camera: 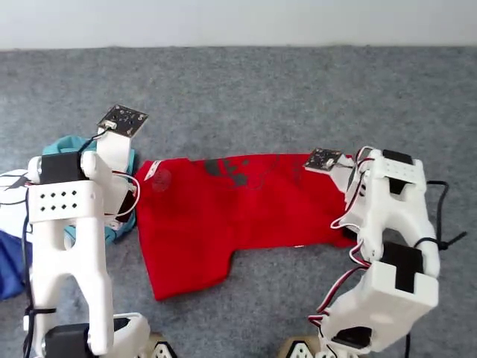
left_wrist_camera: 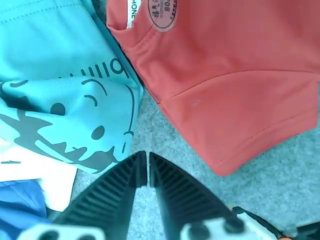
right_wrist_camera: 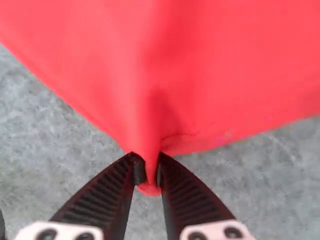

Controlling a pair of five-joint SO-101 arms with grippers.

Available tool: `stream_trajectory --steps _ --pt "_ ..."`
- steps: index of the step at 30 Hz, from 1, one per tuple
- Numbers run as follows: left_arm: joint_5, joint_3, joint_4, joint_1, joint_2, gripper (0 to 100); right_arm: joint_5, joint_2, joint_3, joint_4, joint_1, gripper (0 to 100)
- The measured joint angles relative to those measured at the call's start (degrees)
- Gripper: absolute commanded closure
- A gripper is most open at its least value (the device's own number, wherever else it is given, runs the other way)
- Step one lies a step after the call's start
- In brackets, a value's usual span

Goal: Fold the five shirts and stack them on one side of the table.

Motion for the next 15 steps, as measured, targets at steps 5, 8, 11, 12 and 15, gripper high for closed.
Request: stream_trajectory --steps 5,8,11,12,15 --pt "0.0 0.0 0.0 0.0 0.0 98 0.0 -4.1 -5.0 5.3 0.7 99.1" --pt "0.2 0.0 0.0 0.8 0.0 98 0.0 -7.5 -7.0 7.8 0.8 99.1" --pt "0.2 1.0 0.0 5.0 0.0 96 0.0 -9.5 -7.4 8.9 0.8 99.1" --pt "0.2 2.0 0.0 6.9 0.0 94 0.0 -9.6 -7.4 9.1 0.8 99.1" --pt "0.0 6.6 0.0 13.0 0.0 88 0.0 -9.8 -7.4 9.1 0.8 99.1"
